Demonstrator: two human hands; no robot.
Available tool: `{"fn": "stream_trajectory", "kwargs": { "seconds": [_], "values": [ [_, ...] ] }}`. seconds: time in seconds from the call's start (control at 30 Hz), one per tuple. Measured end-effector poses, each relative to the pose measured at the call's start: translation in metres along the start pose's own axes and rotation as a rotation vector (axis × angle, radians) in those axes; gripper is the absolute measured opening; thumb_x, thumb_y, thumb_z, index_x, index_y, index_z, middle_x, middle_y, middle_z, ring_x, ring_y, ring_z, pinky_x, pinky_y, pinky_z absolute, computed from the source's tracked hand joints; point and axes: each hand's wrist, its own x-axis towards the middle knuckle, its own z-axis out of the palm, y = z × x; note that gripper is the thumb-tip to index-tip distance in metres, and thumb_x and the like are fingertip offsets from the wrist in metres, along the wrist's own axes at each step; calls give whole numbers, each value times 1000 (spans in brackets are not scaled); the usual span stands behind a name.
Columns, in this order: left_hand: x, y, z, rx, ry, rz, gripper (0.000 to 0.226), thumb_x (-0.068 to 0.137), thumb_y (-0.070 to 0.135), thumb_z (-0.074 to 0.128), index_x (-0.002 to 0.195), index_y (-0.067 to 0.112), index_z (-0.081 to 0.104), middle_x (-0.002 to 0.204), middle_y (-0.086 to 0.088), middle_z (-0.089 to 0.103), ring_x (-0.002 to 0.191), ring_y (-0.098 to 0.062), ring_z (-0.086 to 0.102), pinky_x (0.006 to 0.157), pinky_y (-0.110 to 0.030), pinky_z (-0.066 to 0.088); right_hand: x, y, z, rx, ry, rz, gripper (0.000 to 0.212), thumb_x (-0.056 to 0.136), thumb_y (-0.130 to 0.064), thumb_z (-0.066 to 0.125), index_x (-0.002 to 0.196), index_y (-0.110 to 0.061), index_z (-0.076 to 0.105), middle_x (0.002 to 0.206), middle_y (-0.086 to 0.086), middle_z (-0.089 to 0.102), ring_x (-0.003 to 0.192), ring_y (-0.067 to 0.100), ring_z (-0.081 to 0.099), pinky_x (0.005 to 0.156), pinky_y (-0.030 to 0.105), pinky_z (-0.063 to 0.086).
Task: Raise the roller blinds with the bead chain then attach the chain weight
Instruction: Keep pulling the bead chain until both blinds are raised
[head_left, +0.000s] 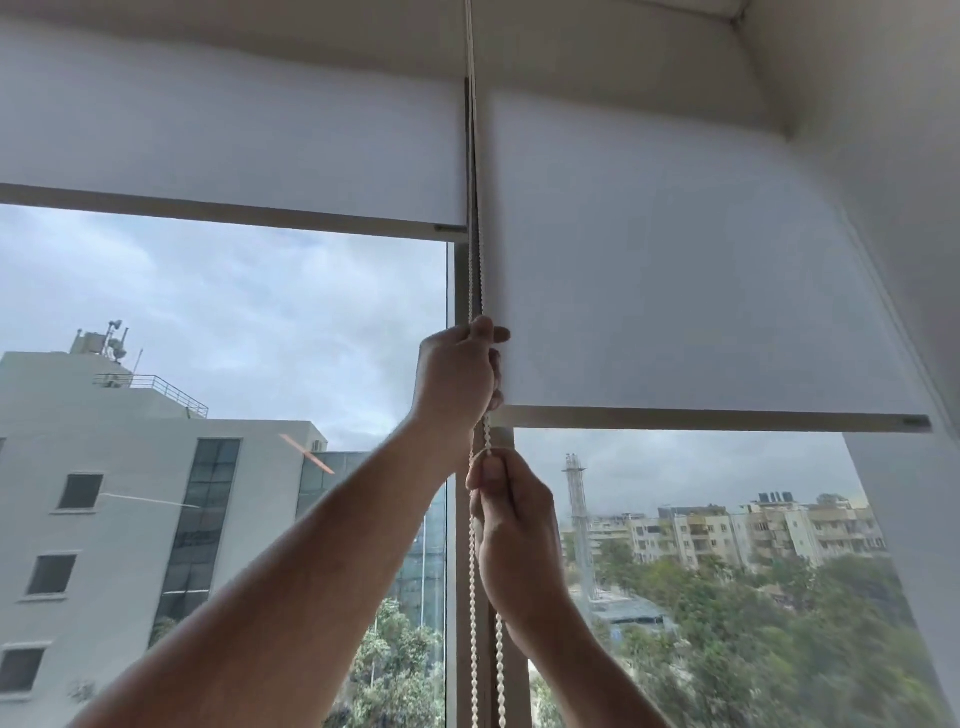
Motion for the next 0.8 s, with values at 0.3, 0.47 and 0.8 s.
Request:
{"fn": "stream_trajectory", "kwargs": {
  "seconds": [0.3, 0.47, 0.8],
  "values": [
    [-16, -30, 2, 223, 169, 181, 34, 98, 21, 50, 69, 23, 68, 45, 14, 52, 42, -8, 47, 49, -29, 41, 21, -3, -21, 204, -13, 276, 45, 106, -39, 40, 87, -12, 71, 61, 8, 62, 48, 16, 56, 49, 29, 48],
    [-37, -52, -1, 222, 152, 231, 37, 97, 20, 49, 66, 27, 68, 58, 11, 65, 54, -6, 59, 48, -22, 43, 74, -40, -20, 214, -13, 293, 42, 103, -47, 43, 92, -17, 70, 73, 1, 73, 65, 12, 69, 59, 26, 54],
    [-63, -59, -4, 283, 104, 341, 36, 100, 16, 49, 68, 21, 65, 45, 15, 46, 44, -3, 36, 44, -18, 26, 132, -84, 1, 274, -25, 313, 35, 98, -4, 34, 75, -18, 57, 43, -10, 42, 30, 4, 31, 33, 14, 21]
  ]
}}
